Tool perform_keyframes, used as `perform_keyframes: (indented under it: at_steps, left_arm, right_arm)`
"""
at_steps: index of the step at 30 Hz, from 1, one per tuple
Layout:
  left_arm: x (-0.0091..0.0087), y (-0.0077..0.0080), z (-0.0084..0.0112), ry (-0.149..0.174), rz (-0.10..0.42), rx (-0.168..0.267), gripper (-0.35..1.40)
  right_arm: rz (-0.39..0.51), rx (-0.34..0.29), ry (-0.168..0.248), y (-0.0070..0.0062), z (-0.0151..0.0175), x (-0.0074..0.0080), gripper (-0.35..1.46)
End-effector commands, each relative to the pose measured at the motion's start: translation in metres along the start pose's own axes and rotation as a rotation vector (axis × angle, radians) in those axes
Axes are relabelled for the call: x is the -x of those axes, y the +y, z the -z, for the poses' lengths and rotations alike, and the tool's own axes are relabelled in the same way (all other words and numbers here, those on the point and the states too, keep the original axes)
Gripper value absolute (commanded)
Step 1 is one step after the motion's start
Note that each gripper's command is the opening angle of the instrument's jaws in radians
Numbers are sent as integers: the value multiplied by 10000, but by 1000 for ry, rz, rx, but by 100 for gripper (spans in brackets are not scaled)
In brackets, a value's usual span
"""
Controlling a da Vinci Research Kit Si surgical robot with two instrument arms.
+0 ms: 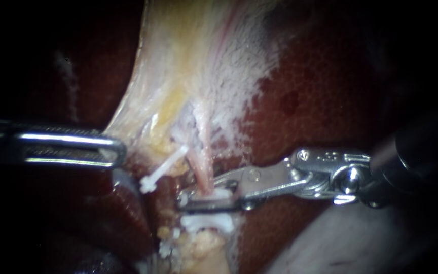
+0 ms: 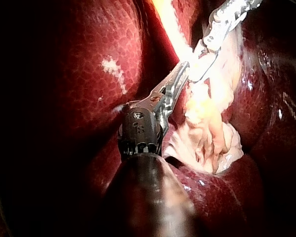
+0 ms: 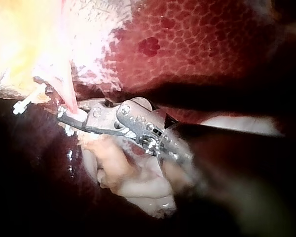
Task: Going back third clip right tube
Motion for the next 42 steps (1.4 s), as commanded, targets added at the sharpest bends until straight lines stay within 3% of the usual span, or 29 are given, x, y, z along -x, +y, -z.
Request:
perform_keyframes:
  at_steps: [1, 11, 16, 22, 29, 34, 42]
  left_arm:
    - [0, 0, 0, 0, 0, -1, -35]
    - [0, 0, 0, 0, 0, -1, -35]
    - [0, 0, 0, 0, 0, -1, -35]
    - [0, 0, 0, 0, 0, -1, -35]
    - [0, 0, 0, 0, 0, -1, -35]
    - [0, 1, 0, 0, 0, -1, -35]
    - [-1, 6, 0, -1, 0, 1, -35]
  right_arm:
    - [0, 0, 0, 0, -1, 0, -35]
    - [-15, 0, -1, 0, -2, 3, -34]
    - [-12, 12, 2, 5, -5, 9, 16]
    - [41, 15, 2, 15, 1, 12, 46]
    - [115, 61, 18, 16, 29, 24, 53]
    - [190, 138, 38, 14, 65, 30, 53]
    - [278, 197, 46, 10, 108, 5, 59]
